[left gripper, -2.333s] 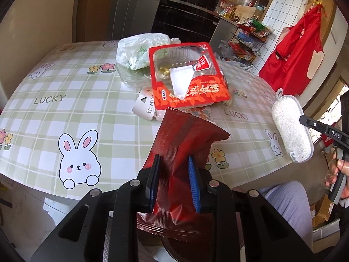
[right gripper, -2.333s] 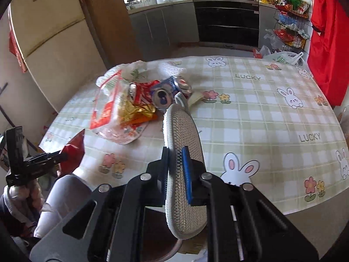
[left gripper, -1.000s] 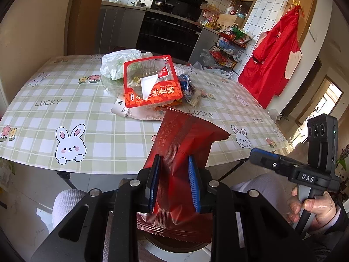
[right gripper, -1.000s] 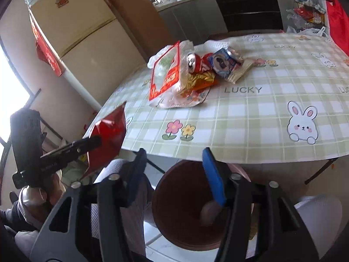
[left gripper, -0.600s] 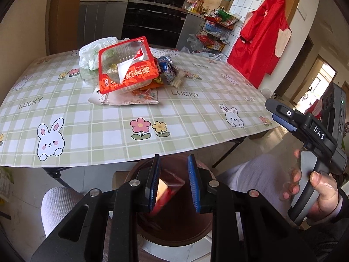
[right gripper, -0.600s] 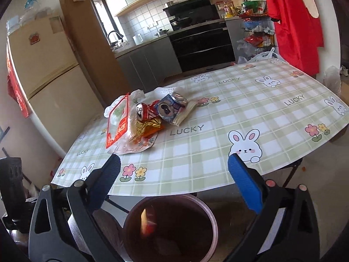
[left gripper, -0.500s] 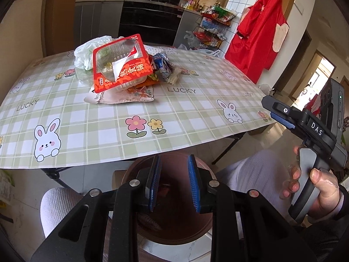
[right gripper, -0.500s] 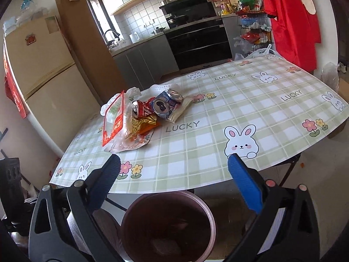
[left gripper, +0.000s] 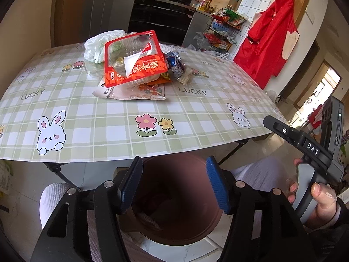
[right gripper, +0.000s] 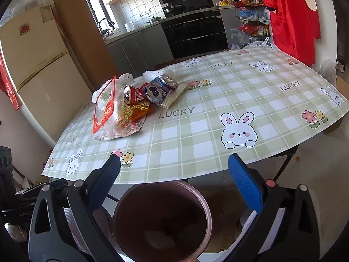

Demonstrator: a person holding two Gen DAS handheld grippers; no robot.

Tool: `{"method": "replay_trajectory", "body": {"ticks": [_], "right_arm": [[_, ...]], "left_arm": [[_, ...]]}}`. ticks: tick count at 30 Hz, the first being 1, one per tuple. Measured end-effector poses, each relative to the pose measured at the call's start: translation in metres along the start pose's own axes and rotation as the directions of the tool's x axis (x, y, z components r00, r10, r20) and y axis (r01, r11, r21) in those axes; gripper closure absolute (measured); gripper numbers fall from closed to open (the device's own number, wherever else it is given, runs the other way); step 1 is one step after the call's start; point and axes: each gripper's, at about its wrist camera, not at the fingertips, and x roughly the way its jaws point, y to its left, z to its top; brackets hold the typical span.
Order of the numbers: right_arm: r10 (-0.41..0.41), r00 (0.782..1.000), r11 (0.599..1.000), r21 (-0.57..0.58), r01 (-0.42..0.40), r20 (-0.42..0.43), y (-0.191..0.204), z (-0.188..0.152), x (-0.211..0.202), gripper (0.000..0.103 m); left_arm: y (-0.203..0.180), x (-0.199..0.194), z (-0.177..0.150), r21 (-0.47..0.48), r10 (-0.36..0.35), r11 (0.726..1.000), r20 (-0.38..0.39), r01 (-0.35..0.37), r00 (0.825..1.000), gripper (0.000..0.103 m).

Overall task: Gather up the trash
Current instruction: 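Move the left gripper to the red-and-clear plastic food tray, then grasp the red food tray with the left gripper while the right grasps the blue can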

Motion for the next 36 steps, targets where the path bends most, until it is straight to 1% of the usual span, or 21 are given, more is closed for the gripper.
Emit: {"method": "replay_trajectory", "body": {"ticks": [2, 6, 9, 12, 15, 18, 21, 24, 26, 28, 30, 32, 34, 36], "right_arm": [[-0.024, 1.0, 1.0, -0.008, 0.024, -0.012, 0.0, 0.0, 0.004, 0.006], [-0.045, 0.999, 0.998, -0.043, 0.044, -0.022, 0.001, 0.005, 0.012, 0.006], [-0.077, 0.997, 0.995, -0.057, 0.077, -0.007, 0.0, 0.014, 0.018, 0.006], [-0.09, 0.996, 0.995, -0.049, 0.091, 0.007, -0.003, 0.024, 0.027, 0.006], [-0.11, 0.994, 0.992, -0.055, 0.111, 0.018, -0.004, 0.033, 0.035, 0.006], [-0.114, 0.993, 0.99, -0.079, 0.115, 0.019, -0.003, 0.04, 0.046, 0.006], [-0.113, 0.993, 0.99, -0.087, 0.114, 0.019, -0.004, 0.045, 0.054, 0.006], [-0.117, 0.993, 0.989, -0.091, 0.117, 0.006, -0.008, 0.047, 0.063, 0.006], [-0.123, 0.992, 0.988, -0.094, 0.122, -0.004, -0.011, 0.049, 0.07, 0.006], [-0.138, 0.99, 0.987, -0.089, 0.137, -0.002, -0.013, 0.052, 0.075, 0.006], [-0.124, 0.992, 0.989, -0.079, 0.123, -0.013, -0.016, 0.057, 0.081, 0.006], [-0.108, 0.994, 0.991, -0.078, 0.105, -0.028, -0.017, 0.063, 0.088, 0.006], [-0.127, 0.992, 0.986, -0.108, 0.124, -0.02, -0.014, 0.07, 0.093, 0.006], [-0.144, 0.988, 0.975, -0.175, 0.134, -0.047, -0.007, 0.077, 0.105, 0.006]], "left_arm": [[0.009, 0.001, 0.005, -0.023, 0.003, 1.0, 0.008, -0.003, 1.0, 0.043], [0.029, 0.006, 0.023, -0.06, 0.019, 0.998, 0.025, -0.018, 1.0, 0.044], [0.048, 0.011, 0.044, -0.1, 0.019, 0.995, 0.045, -0.015, 0.999, 0.046], [0.064, 0.021, 0.072, -0.114, 0.039, 0.993, 0.072, -0.03, 0.997, 0.046], [0.082, 0.039, 0.096, -0.14, 0.06, 0.989, 0.072, -0.049, 0.996, 0.047], [0.103, 0.065, 0.113, -0.207, 0.056, 0.977, 0.047, -0.045, 0.997, 0.049], [0.123, 0.088, 0.126, -0.28, 0.047, 0.959, 0.033, -0.036, 0.998, 0.05], [0.137, 0.103, 0.135, -0.325, 0.021, 0.946, 0.035, -0.008, 0.999, 0.05], [0.137, 0.112, 0.137, -0.321, 0.007, 0.947, 0.024, 0.001, 1.0, 0.055], [0.137, 0.12, 0.136, -0.316, -0.005, 0.949, 0.007, 0.007, 1.0, 0.064], [0.14, 0.127, 0.134, -0.328, -0.018, 0.944, -0.011, 0.013, 1.0, 0.071], [0.144, 0.131, 0.13, -0.348, -0.028, 0.937, -0.012, 0.022, 1.0, 0.073], [0.146, 0.13, 0.127, -0.357, -0.029, 0.934, -0.002, 0.026, 1.0, 0.076], [0.146, 0.124, 0.127, -0.351, -0.028, 0.936, 0.01, 0.03, 1.0, 0.077]]}}
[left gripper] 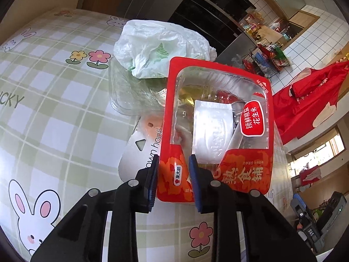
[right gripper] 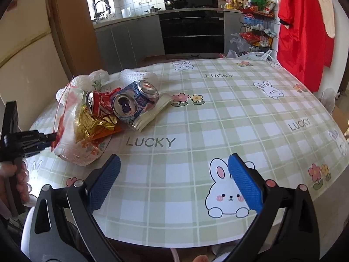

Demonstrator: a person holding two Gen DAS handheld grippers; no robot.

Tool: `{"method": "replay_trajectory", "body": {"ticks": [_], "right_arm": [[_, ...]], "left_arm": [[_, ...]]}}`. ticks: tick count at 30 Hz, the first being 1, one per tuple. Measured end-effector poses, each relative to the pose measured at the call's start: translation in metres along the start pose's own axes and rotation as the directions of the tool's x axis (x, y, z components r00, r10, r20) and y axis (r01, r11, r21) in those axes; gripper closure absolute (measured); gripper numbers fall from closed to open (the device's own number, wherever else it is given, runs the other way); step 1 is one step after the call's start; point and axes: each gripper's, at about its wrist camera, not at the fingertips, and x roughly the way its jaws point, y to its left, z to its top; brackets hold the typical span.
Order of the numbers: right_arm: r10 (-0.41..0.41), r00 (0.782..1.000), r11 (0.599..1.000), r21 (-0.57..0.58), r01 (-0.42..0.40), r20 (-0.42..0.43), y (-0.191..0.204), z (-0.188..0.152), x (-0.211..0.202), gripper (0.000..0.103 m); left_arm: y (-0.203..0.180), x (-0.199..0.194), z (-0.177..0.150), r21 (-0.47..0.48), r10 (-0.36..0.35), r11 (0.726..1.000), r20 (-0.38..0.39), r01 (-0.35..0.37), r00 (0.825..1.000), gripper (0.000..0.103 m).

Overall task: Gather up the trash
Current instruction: 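Grasp the red food tray with the left gripper while the right grasps the blue can, then lift the blue can with the right gripper and carry it toward the bin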

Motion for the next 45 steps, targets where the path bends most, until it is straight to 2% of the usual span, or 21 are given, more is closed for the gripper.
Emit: {"method": "replay_trajectory", "body": {"ticks": [3, 6, 11, 13, 15, 18, 21, 28, 33, 35, 37, 40, 45], "right_arm": [[-0.014, 1.0, 0.998, -0.065, 0.015, 0.002, 0.006, 0.014, 0.013, 0.006], [0.028, 0.999, 0.993, -0.117, -0.024, 0.029, 0.011, 0.027, 0.024, 0.006], [0.117, 0.993, 0.963, -0.247, -0.112, 0.006, 0.033, 0.051, 0.054, 0.008], [0.126, 0.992, 0.936, -0.328, -0.127, -0.024, 0.048, 0.056, 0.07, 0.021], [0.127, 0.99, 0.906, -0.398, -0.144, -0.067, 0.065, 0.06, 0.087, 0.029], [0.132, 0.986, 0.878, -0.449, -0.163, -0.1, 0.083, 0.065, 0.105, 0.035], [0.14, 0.981, 0.861, -0.473, -0.189, -0.135, 0.096, 0.07, 0.12, 0.039], [0.122, 0.976, 0.831, -0.52, -0.199, -0.18, 0.109, 0.079, 0.145, 0.04], [0.125, 0.971, 0.821, -0.528, -0.217, -0.205, 0.112, 0.083, 0.154, 0.054], [0.131, 0.97, 0.819, -0.529, -0.223, -0.206, 0.109, 0.083, 0.152, 0.054], [0.141, 0.97, 0.819, -0.528, -0.226, -0.196, 0.107, 0.082, 0.147, 0.062], [0.157, 0.972, 0.831, -0.508, -0.226, -0.175, 0.101, 0.082, 0.138, 0.065], [0.187, 0.973, 0.852, -0.471, -0.227, -0.133, 0.095, 0.081, 0.119, 0.069]], "left_arm": [[-0.007, -0.015, 0.0, 0.035, 0.003, 0.999, 0.036, -0.004, 0.999, 0.078], [-0.012, -0.033, 0.001, 0.058, -0.002, 0.998, 0.077, -0.002, 0.997, 0.08], [-0.014, -0.055, 0.001, 0.091, -0.011, 0.996, 0.115, 0.0, 0.993, 0.092], [-0.015, -0.059, 0.001, 0.102, -0.007, 0.995, 0.12, -0.006, 0.993, 0.095], [-0.012, -0.061, 0.001, 0.098, -0.005, 0.995, 0.118, -0.007, 0.993, 0.095], [-0.008, -0.065, 0.001, 0.087, -0.01, 0.996, 0.124, -0.001, 0.992, 0.095], [-0.009, -0.074, 0.0, 0.097, -0.006, 0.995, 0.15, -0.009, 0.989, 0.095], [-0.008, -0.087, 0.0, 0.112, -0.004, 0.994, 0.176, -0.016, 0.984, 0.097], [-0.003, -0.083, -0.003, 0.096, -0.013, 0.995, 0.165, -0.003, 0.986, 0.097], [-0.003, -0.084, -0.004, 0.093, -0.016, 0.996, 0.168, 0.001, 0.986, 0.097], [-0.002, -0.085, -0.004, 0.092, -0.014, 0.996, 0.174, -0.002, 0.985, 0.097], [-0.001, -0.086, -0.003, 0.089, -0.014, 0.996, 0.174, -0.002, 0.985, 0.097], [0.004, -0.076, -0.009, 0.089, -0.019, 0.996, 0.12, 0.009, 0.993, 0.095]]}}
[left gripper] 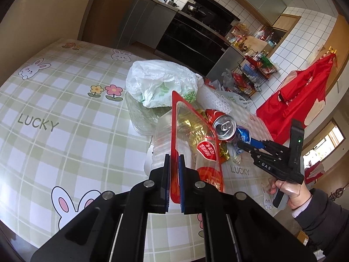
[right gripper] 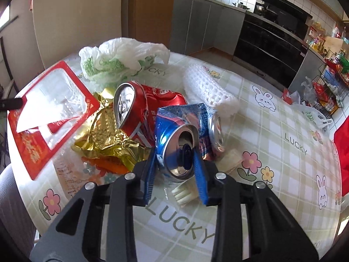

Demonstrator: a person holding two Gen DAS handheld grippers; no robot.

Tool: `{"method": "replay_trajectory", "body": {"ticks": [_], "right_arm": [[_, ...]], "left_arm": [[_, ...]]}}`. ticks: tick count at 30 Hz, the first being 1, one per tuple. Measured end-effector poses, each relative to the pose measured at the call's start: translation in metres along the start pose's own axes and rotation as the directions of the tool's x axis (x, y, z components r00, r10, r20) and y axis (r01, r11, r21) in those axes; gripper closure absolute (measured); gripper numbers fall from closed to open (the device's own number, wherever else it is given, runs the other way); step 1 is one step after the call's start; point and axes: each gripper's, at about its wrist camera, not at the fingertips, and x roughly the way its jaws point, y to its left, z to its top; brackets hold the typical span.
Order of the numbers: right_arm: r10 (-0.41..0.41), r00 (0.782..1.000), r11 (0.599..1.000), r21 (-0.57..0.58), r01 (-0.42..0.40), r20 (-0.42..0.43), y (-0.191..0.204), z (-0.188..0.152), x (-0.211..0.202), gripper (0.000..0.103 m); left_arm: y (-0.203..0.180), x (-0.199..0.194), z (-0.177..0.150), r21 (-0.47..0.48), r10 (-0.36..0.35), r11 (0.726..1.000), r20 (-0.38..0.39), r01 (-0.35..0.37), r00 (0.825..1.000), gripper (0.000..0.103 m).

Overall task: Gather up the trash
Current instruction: 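Lift the blue can with the right gripper and carry it toward the bin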

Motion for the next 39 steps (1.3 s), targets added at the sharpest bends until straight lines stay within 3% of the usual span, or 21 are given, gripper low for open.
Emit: {"method": "replay_trajectory", "body": {"ticks": [9, 17, 27, 39], "right_arm": [[0.017, 0.999, 0.998, 0.054, -0.019, 0.039, -0.004, -0.006, -0.013, 0.069], [0.009, 0.993, 0.992, 0.126, -0.024, 0.119, -0.009, -0.007, -0.046, 0.069], [0.025, 0.981, 0.981, 0.185, -0.062, 0.193, -0.011, -0.015, -0.096, 0.069], [0.11, 0.957, 0.972, 0.174, -0.16, 0.27, 0.033, -0.049, -0.19, 0.069]], "left_arm": [[0.008, 0.024, -0.009, -0.013, -0.013, 1.0, -0.092, 0.012, 0.996, 0.093], [-0.014, -0.006, -0.002, 0.06, -0.029, 0.998, 0.021, 0.028, 0.999, 0.099], [-0.04, -0.041, 0.003, 0.1, -0.057, 0.994, 0.076, 0.05, 0.995, 0.1], [-0.052, -0.108, -0.026, 0.103, -0.057, 0.994, 0.135, 0.043, 0.989, 0.1]]}}
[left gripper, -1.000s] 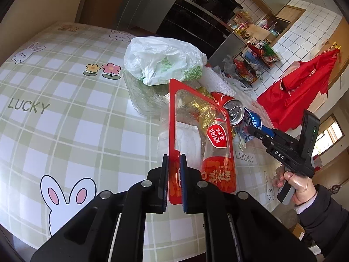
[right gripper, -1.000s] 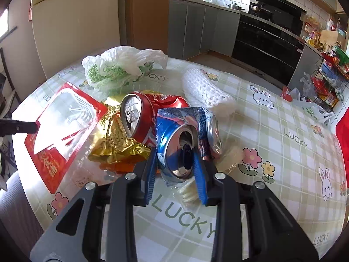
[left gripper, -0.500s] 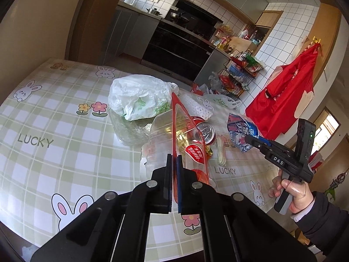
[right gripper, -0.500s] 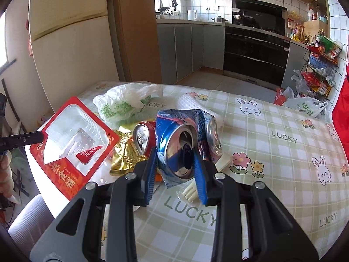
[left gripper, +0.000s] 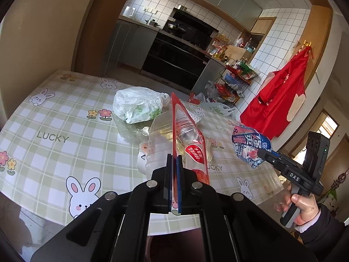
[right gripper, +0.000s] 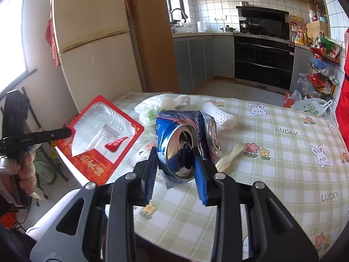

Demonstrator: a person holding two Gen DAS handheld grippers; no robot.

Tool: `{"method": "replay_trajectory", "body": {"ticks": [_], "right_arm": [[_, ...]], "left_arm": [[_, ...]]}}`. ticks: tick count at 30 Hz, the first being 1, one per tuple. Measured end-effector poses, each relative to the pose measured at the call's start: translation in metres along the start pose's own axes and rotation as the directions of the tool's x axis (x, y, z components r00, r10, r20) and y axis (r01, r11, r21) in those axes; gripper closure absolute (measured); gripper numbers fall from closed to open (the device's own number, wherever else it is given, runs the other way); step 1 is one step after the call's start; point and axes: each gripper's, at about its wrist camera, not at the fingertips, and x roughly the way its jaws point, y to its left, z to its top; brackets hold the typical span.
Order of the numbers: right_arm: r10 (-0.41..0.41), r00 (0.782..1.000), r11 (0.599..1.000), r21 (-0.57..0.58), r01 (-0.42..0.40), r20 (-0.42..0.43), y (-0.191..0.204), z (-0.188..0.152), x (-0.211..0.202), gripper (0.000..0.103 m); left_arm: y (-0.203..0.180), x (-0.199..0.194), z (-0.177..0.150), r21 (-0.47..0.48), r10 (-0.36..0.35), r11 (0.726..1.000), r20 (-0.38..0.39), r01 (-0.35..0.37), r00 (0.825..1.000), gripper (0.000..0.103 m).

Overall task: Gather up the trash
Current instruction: 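Lift the blue can with the right gripper and carry it toward the bin, then open the right gripper over the bin to drop the blue can, then carry the red food tray over the bin and open the left gripper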

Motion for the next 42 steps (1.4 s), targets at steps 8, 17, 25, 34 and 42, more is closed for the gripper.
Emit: {"method": "replay_trajectory", "body": {"ticks": [8, 17, 25, 34, 42], "right_arm": [[0.06, 0.998, 0.998, -0.017, -0.06, 0.001, 0.043, -0.031, -0.065, 0.073], [0.094, 0.995, 0.995, 0.026, -0.093, -0.044, 0.058, -0.074, -0.095, 0.074], [0.134, 0.986, 0.99, 0.044, -0.13, -0.101, 0.068, -0.084, -0.078, 0.074], [0.153, 0.978, 0.987, 0.061, -0.146, -0.141, 0.07, -0.083, -0.052, 0.063], [0.029, 0.999, 0.995, 0.102, -0.025, -0.034, 0.047, -0.065, -0.074, 0.027]], "left_arm": [[-0.011, -0.054, -0.022, 0.004, -0.007, 1.0, 0.028, 0.007, 1.0, 0.1], [-0.04, -0.073, -0.051, 0.055, -0.041, 0.998, -0.015, 0.041, 0.999, 0.1], [-0.036, -0.073, -0.056, 0.04, -0.04, 0.998, -0.024, 0.041, 0.999, 0.1], [-0.027, -0.064, -0.056, 0.03, -0.039, 0.999, -0.045, 0.04, 0.998, 0.1], [-0.038, -0.053, -0.064, 0.081, -0.054, 0.995, -0.096, 0.062, 0.994, 0.1]]}}
